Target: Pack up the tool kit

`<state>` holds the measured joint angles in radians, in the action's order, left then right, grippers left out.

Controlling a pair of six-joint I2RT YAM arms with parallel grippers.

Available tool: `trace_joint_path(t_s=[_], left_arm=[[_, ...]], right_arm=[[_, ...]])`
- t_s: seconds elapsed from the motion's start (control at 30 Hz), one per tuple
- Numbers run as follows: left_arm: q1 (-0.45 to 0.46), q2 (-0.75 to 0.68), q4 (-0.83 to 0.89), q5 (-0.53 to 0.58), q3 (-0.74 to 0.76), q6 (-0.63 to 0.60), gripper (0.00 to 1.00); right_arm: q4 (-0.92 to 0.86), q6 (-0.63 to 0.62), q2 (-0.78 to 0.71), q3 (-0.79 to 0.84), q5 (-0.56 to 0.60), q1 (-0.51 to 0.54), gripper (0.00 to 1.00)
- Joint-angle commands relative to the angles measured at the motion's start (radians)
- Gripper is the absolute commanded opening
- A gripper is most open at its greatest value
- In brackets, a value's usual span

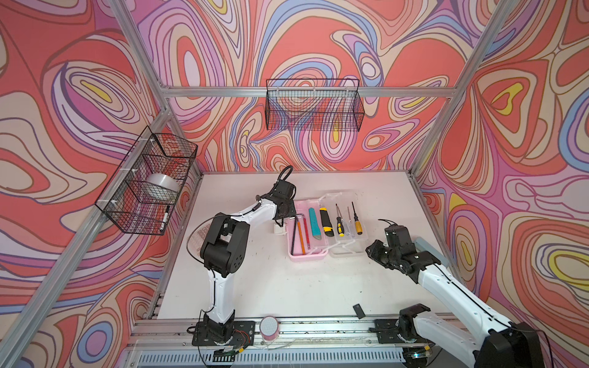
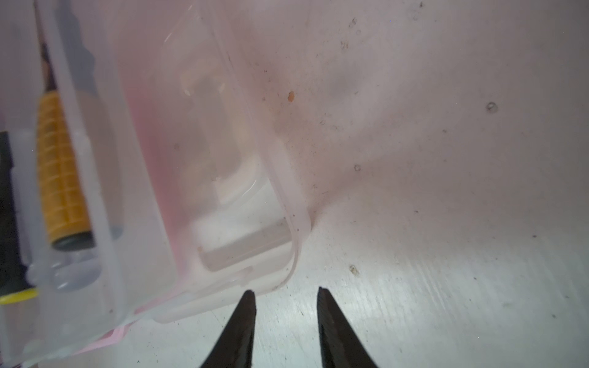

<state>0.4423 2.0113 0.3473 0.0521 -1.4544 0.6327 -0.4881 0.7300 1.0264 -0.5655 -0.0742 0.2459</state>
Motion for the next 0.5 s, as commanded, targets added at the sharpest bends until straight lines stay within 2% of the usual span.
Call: trace_joint_path(t_s=[0.0, 0.47], left_arm=[[0.001, 0.012, -0.021, -0.052, 0.035, 0.019, 0.00], [0.000, 0.007, -0.029, -0.090, 0.033, 0.021, 0.00]], right_arm=[[0.078, -0.030, 0.029, -0.024, 0.033, -0.007, 0.34], [0.256, -0.037, 0.157, 0.024, 0.008, -0.030, 0.26]])
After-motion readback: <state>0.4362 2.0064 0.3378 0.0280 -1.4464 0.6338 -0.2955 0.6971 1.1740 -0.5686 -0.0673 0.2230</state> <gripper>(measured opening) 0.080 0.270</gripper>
